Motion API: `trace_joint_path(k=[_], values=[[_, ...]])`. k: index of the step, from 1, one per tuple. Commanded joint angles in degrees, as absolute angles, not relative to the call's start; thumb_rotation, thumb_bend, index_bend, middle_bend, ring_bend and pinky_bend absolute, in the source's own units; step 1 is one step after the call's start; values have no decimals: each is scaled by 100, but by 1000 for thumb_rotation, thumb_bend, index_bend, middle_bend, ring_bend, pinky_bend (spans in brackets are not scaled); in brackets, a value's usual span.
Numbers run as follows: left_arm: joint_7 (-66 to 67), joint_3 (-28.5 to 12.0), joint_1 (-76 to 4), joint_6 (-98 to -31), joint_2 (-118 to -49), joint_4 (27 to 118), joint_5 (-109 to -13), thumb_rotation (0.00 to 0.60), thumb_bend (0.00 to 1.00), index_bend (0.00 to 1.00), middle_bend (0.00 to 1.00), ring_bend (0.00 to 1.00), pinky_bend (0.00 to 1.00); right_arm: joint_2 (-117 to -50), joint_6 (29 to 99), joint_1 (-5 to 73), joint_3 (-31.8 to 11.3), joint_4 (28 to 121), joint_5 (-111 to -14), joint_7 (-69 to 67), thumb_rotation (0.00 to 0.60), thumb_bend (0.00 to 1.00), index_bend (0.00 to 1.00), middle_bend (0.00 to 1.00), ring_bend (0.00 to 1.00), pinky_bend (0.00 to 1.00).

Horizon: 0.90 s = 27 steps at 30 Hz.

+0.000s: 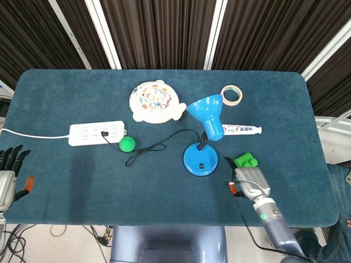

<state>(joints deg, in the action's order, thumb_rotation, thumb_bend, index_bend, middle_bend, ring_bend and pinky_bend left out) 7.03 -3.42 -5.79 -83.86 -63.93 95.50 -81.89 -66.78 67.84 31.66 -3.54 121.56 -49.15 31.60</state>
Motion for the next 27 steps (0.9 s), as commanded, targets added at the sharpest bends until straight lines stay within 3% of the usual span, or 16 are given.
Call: trace_joint_path(k=[1, 2, 3, 4, 5, 6, 10, 15, 27], values=[[715, -353, -581, -8397, -6400, 9554, -8186, 600, 439, 134, 27, 0, 0, -5898, 7211, 2563, 9, 12498, -5821, 2615, 600, 342, 43, 162, 89, 995], [721, -351, -581, -8397, -6403, 9553, -8187, 600, 439, 134, 27, 0, 0, -5828, 7300, 2444, 78, 12451, -6060, 2476, 600, 310, 43, 123, 54, 860], [731, -347, -581, -8393, -6405, 9554, -8187, 600, 439, 134, 26, 0, 0, -5755, 7545, 2224, 178, 12330, -6454, 2275, 600, 291, 43, 95, 34, 575], [737, -345, -581, -8391, -6406, 9557, -8186, 600, 440, 134, 26, 0, 0, -5743, 7715, 2085, 238, 12232, -6718, 2148, 600, 287, 43, 82, 26, 375], [743, -345, -581, -8391, -6407, 9561, -8188, 600, 439, 134, 26, 0, 0, -5748, 7927, 1937, 288, 12104, -6980, 2025, 600, 282, 43, 67, 20, 105], [753, -344, -581, -8396, -6409, 9563, -8195, 600, 439, 134, 26, 0, 0, -5765, 8181, 1775, 333, 11951, -7254, 1901, 600, 277, 42, 58, 17, 0], [793, -336, -574, -8427, -6421, 9560, -8226, 600, 439, 134, 26, 0, 0, -5943, 9118, 1172, 496, 11207, -8180, 1475, 600, 243, 43, 40, 8, 0], [811, -332, -575, -8424, -6427, 9559, -8230, 600, 439, 134, 26, 0, 0, -6045, 9519, 787, 543, 10722, -8370, 1221, 600, 232, 43, 33, 1, 0], [870, -368, -620, -8397, -6393, 9609, -8229, 600, 439, 134, 26, 0, 0, -6205, 9224, 695, 388, 10173, -8352, 1139, 600, 231, 43, 32, 1, 0]])
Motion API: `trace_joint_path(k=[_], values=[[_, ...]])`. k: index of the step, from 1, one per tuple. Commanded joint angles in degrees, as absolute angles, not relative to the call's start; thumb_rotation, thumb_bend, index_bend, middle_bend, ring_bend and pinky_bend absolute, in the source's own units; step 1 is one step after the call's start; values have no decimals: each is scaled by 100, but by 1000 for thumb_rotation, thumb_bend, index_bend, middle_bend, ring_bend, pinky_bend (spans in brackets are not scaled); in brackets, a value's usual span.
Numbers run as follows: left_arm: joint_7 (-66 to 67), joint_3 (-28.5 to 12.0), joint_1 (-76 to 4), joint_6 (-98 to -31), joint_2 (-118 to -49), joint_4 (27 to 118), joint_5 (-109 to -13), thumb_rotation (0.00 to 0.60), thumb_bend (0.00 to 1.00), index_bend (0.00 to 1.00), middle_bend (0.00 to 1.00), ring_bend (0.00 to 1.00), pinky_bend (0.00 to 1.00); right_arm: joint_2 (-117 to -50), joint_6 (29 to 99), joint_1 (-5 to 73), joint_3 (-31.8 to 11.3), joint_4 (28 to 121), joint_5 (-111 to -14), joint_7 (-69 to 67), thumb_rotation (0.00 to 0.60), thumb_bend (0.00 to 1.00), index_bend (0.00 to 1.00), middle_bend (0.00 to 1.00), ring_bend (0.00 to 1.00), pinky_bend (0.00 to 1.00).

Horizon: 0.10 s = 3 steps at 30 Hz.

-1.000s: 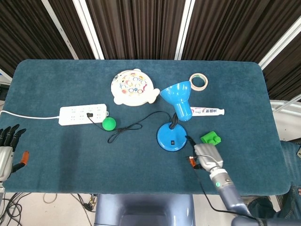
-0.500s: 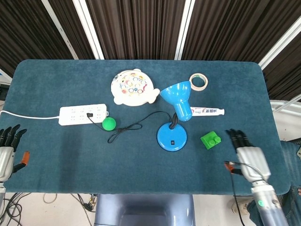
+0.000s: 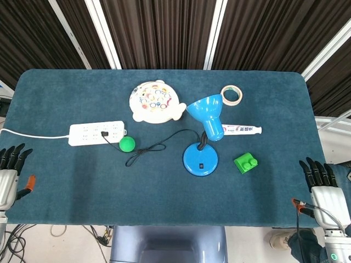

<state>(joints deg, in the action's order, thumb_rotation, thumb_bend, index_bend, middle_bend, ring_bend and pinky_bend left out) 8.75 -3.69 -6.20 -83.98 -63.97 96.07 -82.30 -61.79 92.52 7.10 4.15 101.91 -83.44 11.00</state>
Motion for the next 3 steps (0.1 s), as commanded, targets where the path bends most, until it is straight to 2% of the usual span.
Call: trace_joint_path(k=[1, 3], values=[[865, -368, -619, -8398, -6391, 9610, -8229, 600, 439, 134, 26, 0, 0, -6216, 9216, 689, 379, 10168, -8362, 1155, 600, 231, 43, 32, 1, 0], [856, -365, -619, -8399, -6386, 9611, -8237, 600, 439, 134, 26, 0, 0, -6242, 9199, 671, 353, 10159, -8374, 1174, 600, 231, 43, 32, 2, 0]])
